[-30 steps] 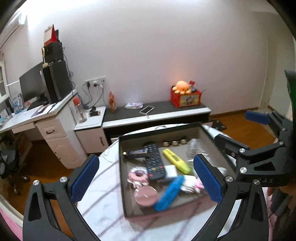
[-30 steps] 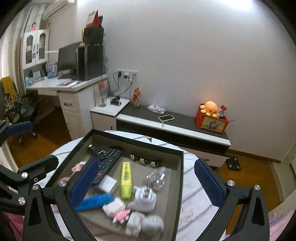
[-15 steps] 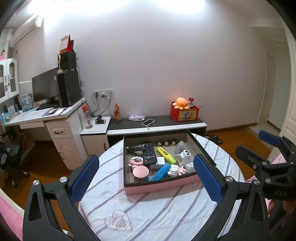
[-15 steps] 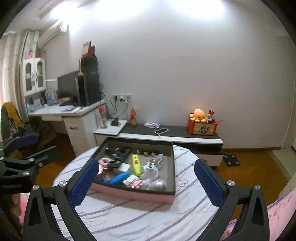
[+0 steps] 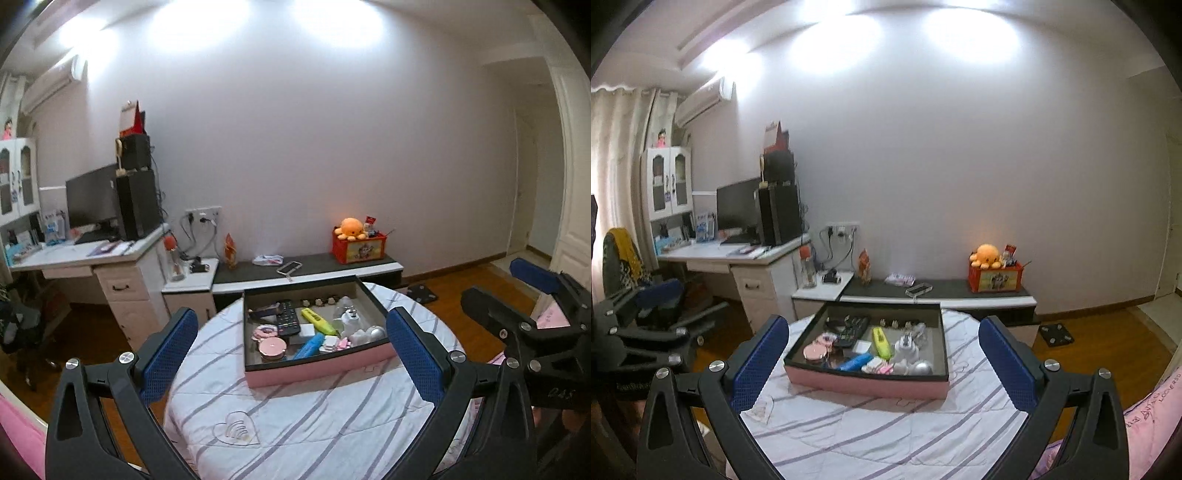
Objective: Organize rigid objects
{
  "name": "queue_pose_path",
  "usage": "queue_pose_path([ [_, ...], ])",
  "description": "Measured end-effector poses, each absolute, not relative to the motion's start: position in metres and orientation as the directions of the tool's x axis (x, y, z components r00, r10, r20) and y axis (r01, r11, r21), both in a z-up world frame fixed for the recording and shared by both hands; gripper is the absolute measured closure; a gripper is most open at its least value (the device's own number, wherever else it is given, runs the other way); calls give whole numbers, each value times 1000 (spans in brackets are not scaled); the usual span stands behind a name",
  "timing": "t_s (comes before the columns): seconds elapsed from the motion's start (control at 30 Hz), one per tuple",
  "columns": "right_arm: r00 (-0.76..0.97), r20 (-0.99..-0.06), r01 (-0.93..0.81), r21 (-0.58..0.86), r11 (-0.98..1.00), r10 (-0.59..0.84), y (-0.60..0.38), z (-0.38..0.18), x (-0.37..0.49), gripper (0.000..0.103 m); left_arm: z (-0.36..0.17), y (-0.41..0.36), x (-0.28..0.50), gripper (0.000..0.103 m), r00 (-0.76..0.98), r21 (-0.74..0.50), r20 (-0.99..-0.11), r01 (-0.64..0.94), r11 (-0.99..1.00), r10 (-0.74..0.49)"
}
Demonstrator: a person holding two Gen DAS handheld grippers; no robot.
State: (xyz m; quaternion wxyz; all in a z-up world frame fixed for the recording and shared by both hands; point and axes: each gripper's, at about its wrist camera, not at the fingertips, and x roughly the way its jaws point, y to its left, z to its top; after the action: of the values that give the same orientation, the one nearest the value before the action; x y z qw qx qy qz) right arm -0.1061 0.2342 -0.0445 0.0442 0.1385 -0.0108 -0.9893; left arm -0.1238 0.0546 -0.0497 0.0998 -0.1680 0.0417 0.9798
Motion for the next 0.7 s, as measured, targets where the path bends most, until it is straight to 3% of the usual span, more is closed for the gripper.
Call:
queue_pose_path([
  [0.5,-986,-164,40,-23,-999,-36,228,-26,-68,0,-32,57,-81,0,-981,67,-152,-134,-989,122],
  [0.7,-994,-108,27,-36,-999,-23,227,-23,-55,0,-34,57,-77,0,-983,38,-144,-124,-992,118],
])
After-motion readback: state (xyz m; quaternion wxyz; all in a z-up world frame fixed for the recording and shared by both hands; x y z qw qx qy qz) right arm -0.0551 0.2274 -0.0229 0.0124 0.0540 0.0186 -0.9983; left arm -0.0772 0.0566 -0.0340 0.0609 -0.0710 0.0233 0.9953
